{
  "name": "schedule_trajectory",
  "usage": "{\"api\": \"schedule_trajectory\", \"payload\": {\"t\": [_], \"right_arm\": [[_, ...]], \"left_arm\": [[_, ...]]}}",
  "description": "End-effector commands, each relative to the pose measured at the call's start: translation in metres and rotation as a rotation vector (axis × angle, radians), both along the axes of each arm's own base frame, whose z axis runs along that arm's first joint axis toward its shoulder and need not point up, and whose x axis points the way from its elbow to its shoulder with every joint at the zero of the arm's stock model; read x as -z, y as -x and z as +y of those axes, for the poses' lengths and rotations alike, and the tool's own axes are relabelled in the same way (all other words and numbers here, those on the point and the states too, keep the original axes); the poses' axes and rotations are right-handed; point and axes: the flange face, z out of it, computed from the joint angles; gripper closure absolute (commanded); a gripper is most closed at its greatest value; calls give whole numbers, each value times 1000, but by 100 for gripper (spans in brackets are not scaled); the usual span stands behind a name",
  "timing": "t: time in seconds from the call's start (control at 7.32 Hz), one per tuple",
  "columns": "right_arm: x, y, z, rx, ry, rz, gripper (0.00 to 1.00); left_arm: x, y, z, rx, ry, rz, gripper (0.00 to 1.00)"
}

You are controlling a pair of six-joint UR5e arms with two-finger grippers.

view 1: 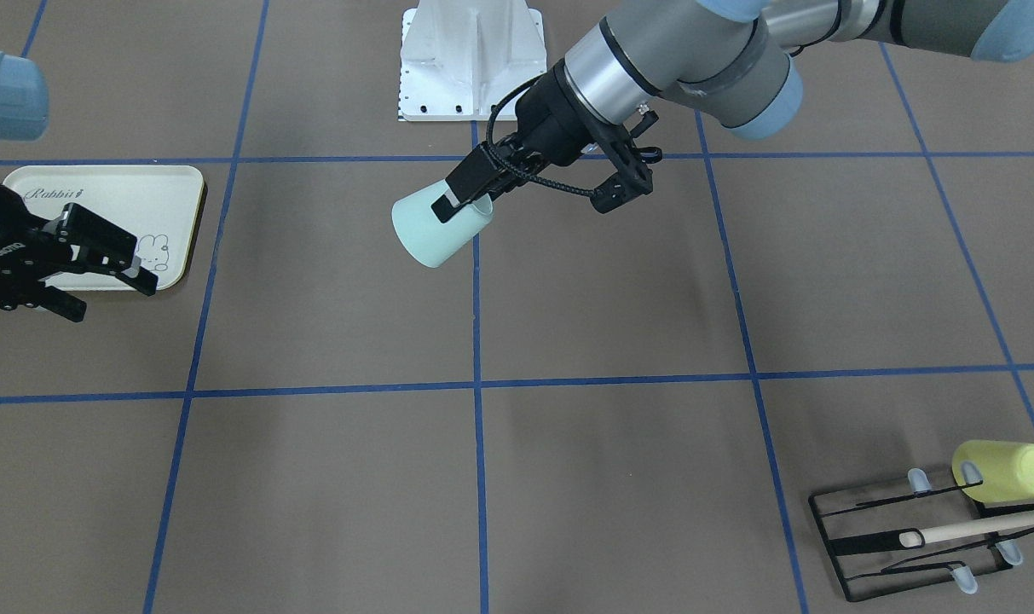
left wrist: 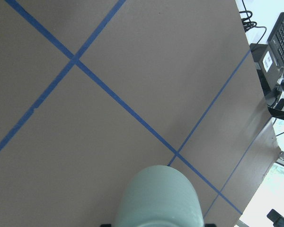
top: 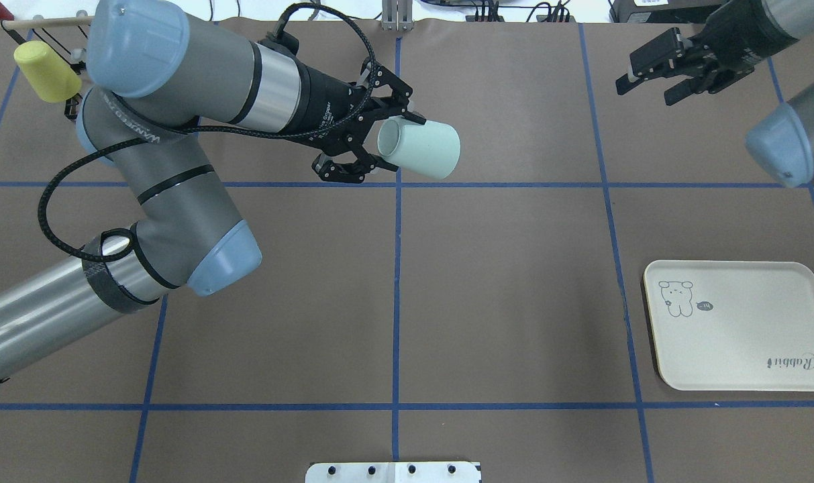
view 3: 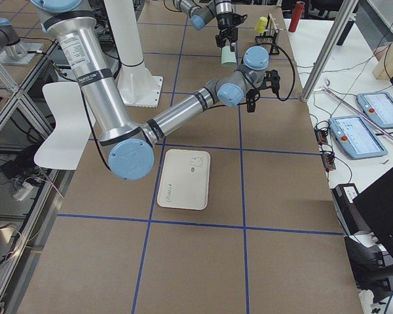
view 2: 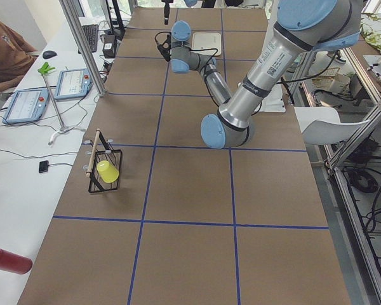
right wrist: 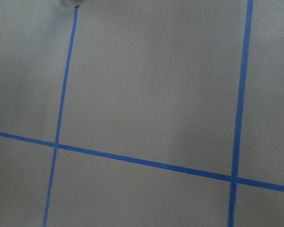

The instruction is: Left arm grabs green cup and hands to right arm on tray

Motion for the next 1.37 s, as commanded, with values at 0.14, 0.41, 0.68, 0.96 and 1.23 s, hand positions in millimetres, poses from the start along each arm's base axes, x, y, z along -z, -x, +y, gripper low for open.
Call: {"api": "schedule_trajectory", "payload": {"t": [0.14,0.41,0.68,0.96,1.23], "right_arm": [[22,48,16,-43,89,-153,3],[3,67,24,-57,52,-298,3],[14,68,41,-57,111,-416,3],[29,64,61,-32,190,-554,3],[40,73,90,-6,219,-749,3]], "left_arm": [[-8,7,1,28,34,114,100],[-6,10,2,28,20,136,100],[-13,21,8,28,85,256,100],[-30,36,23,-29,164,410,100],[-17,48,33,-67,239,540,100]]}}
